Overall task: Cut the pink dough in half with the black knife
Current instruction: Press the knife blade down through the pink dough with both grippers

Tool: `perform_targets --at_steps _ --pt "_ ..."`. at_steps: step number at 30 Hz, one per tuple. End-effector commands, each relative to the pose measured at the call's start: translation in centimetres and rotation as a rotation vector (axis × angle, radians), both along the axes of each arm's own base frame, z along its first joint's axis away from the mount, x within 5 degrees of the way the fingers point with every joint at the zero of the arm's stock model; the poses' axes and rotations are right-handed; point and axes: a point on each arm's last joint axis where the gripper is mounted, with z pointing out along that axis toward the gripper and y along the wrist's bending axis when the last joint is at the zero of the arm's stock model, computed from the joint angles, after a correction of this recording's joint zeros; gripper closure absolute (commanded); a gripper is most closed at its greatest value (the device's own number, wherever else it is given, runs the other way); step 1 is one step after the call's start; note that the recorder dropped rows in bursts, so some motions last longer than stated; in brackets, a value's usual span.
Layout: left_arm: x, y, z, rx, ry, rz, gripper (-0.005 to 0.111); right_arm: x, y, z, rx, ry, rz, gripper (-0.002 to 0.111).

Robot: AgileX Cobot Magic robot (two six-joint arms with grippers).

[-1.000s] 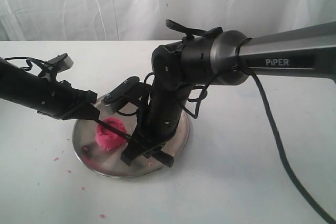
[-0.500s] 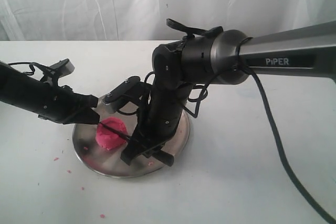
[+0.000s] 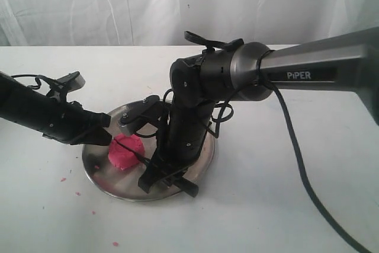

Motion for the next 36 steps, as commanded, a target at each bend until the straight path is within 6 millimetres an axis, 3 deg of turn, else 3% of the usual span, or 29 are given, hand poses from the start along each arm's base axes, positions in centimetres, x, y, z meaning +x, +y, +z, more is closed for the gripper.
perform_targets --at_steps 1,10,22,36 --pt "-0.1 -0.3 -0.3 0.001 0.01 -0.019 0.107 -0.3 -0.3 -0.6 -0.044 0.057 0.015 0.108" --pt "1.5 -0.5 1.6 -0.012 -0.059 -0.053 0.107 -0.4 -0.4 -0.5 -0.056 0.072 0.019 0.108" --pt "1.4 -0.6 1.7 -0.023 -0.051 -0.063 0.107 1.4 -1.0 0.0 -0.091 -0.04 -0.105 0.108" --pt "1.4 -0.6 1.6 -0.021 -0.053 -0.061 0.107 0.4 -1.2 0.0 -0.117 0.06 -0.057 0.108"
